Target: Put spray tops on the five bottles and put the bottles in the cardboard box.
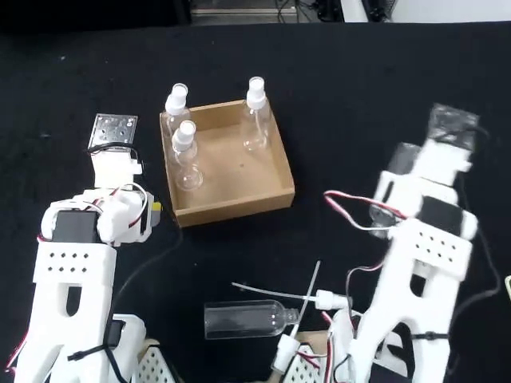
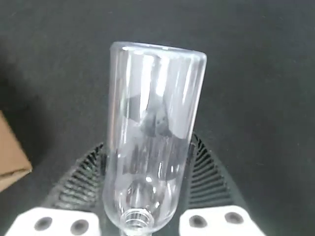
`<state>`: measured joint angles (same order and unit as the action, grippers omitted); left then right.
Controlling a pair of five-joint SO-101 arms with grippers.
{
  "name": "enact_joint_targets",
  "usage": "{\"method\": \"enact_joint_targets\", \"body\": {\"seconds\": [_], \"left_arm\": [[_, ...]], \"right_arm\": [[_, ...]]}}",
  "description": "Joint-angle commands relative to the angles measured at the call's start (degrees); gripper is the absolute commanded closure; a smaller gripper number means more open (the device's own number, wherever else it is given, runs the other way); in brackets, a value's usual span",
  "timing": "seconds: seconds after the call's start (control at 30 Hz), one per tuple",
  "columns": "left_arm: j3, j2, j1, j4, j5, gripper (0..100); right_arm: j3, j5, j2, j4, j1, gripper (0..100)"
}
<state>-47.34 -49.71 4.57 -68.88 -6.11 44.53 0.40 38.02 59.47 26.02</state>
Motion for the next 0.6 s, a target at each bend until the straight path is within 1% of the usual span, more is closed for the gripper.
{"method": "enact_joint_targets", "body": {"seconds": [0.0,0.07,0.1,0.2,0.3,0.37,0.47,0.5,0.57], "left_arm": [[1.27,-1.49,0.66,1.23,-0.26,82],[1.27,-1.49,0.66,1.23,-0.26,82],[1.27,-1.49,0.66,1.05,-0.26,82],[1.27,-1.49,0.57,0.70,-0.26,82],[1.27,-1.49,0.57,0.70,-0.26,82],[1.27,-1.32,0.57,0.70,-0.18,82],[1.63,-0.79,-1.10,0.79,3.25,82],[1.36,-0.79,-2.15,1.05,3.60,82],[1.27,-0.70,-4.44,1.23,3.78,82]], "right_arm": [[1.89,-2.64,-0.31,-0.26,2.55,90.2],[4.26,-2.46,-2.24,-1.14,2.46,87.1],[5.05,-2.11,-3.38,-2.20,2.55,87.2],[5.93,1.58,-6.55,-5.01,2.81,86.8],[5.32,6.33,-7.87,-4.92,2.46,86.7],[4.00,8.53,-7.87,-3.69,2.46,86.7],[-0.04,10.64,-7.87,0.88,2.46,86.5],[-1.54,10.99,-7.96,2.73,2.46,85.5],[-3.56,11.16,-8.31,5.89,2.29,80.3]]}}
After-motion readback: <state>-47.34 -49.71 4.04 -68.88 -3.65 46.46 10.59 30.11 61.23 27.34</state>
